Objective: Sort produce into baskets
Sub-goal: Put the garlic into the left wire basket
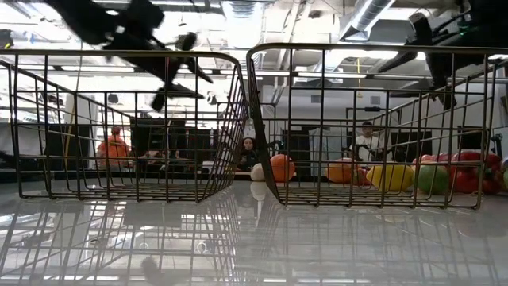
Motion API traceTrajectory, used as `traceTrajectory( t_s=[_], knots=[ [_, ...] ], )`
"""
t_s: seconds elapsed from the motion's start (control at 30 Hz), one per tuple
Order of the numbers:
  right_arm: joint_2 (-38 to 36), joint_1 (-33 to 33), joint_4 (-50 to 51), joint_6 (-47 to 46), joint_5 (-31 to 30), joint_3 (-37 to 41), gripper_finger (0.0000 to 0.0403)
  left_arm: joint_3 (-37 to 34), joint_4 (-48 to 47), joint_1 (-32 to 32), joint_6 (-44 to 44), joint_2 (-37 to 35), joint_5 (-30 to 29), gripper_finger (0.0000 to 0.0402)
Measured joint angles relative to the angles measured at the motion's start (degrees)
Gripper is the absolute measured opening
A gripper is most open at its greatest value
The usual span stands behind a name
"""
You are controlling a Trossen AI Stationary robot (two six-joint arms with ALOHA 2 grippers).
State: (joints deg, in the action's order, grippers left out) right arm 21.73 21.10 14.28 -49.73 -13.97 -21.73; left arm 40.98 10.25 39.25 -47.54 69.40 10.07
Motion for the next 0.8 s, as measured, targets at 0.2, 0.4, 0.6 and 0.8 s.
traceTrajectory(
  t_s=[0.2, 0.4, 0.6, 0.8],
  knots=[
    [3.52, 2.74, -0.44, 2.70, 6.61, -1.03, 0.0302, 13.27, -6.78, 1.59, 6.58, 14.00, 6.90, 0.0183],
    [5.01, 2.52, -1.30, 6.51, 10.23, -1.06, 0.0302, 28.62, -19.39, 0.24, 13.06, 25.23, 6.37, 0.0183],
    [5.01, 2.54, -1.46, 7.97, 10.11, -1.06, 0.0302, 42.03, -30.08, -1.05, 22.04, 34.97, 3.43, 0.0183],
    [5.00, 2.93, -1.54, 7.97, 9.49, -1.06, 0.0302, 48.92, -35.34, -1.10, 32.26, 41.65, -0.96, 0.0183]
  ],
)
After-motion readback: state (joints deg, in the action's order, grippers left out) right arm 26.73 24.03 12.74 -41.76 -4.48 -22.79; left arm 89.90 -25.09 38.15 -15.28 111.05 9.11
